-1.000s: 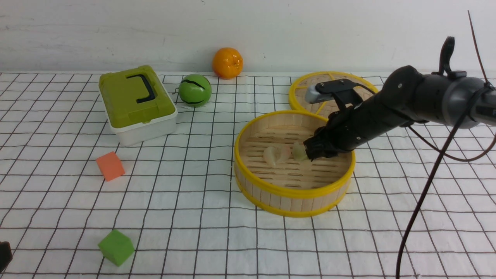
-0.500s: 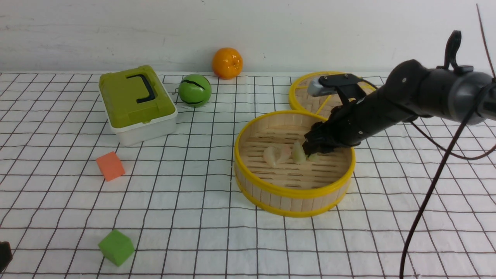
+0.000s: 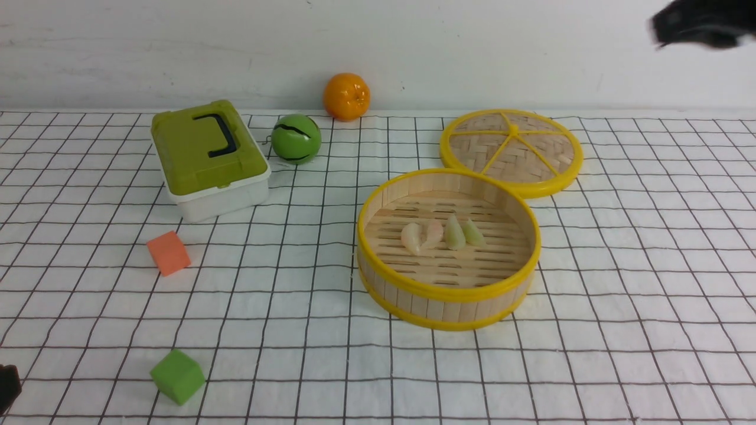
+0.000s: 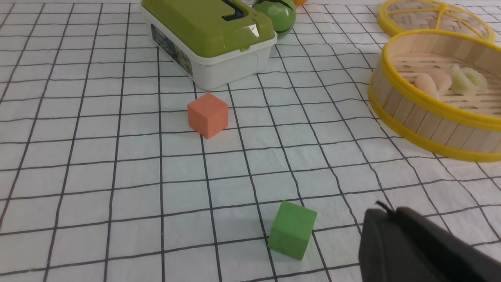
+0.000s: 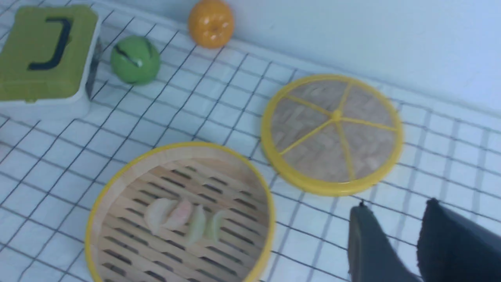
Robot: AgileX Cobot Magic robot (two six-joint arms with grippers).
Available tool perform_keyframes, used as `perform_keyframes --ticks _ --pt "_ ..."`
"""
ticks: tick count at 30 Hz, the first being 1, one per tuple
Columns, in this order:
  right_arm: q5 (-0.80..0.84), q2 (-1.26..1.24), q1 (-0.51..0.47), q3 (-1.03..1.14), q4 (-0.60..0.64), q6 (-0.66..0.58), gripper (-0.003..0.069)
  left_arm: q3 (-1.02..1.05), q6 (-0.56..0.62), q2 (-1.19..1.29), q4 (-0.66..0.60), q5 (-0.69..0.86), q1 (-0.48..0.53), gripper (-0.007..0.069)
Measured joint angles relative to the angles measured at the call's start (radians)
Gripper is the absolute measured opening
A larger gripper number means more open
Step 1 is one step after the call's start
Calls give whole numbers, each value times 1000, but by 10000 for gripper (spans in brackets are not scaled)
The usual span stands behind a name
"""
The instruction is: Put the dumplings into the steamer on the table with the white tablecloth.
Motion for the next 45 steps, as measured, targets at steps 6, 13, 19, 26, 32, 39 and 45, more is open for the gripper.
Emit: perform_keyframes --ticks 6,13,19,26,32,39,45 --pt "-79 -361 -62 272 -103 43 -20 0 0 0 0 17 0 22" --pt "-398 -769 -63 834 -109 50 -21 0 0 0 0 24 0 34" --pt "-555 -1128 -63 1184 -117 50 -18 0 0 0 0 24 0 39" --pt "-782 -1290 -64 1419 -112 50 -15 1 0 -1 0 31 0 40" --pt "-848 -1247 -64 1454 -112 50 -10 1 0 -1 0 31 0 42" --pt "-844 -1269 -29 1486 -117 50 -4 1 0 0 0 31 0 46" --pt "-827 -1318 -29 1572 -184 50 0 1 0 0 0 31 0 54"
